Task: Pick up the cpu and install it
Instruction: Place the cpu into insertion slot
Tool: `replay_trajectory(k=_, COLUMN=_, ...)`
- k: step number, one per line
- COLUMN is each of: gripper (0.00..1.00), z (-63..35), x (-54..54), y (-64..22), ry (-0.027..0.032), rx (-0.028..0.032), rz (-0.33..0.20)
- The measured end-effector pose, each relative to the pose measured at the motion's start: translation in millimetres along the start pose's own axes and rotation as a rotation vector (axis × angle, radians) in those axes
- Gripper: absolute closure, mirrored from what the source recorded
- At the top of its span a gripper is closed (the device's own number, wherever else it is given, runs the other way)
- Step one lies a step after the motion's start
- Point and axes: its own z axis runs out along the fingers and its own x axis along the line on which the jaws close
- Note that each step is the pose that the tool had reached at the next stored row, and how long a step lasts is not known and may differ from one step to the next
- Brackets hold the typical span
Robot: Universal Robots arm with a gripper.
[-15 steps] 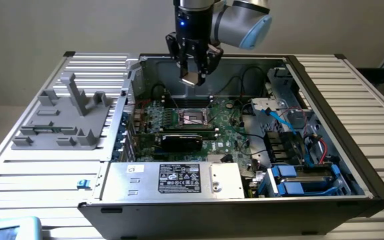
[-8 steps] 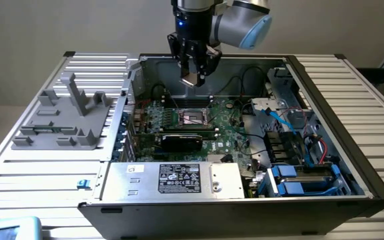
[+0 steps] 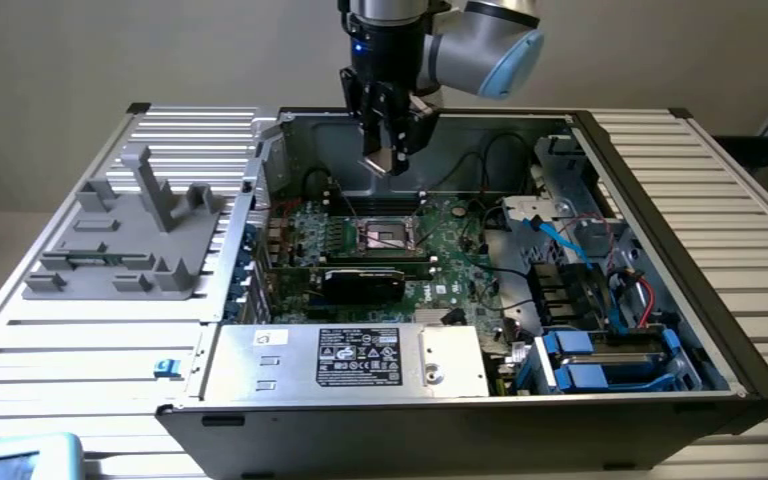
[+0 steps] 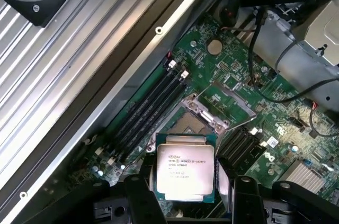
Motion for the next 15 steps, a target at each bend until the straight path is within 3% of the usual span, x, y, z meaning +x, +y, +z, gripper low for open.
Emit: replay_trajectory(k=15, gripper=0.44, z=3.9, x=0.0, y=-0.1, ry=-0.006, rx=0.0005, rz=0.227)
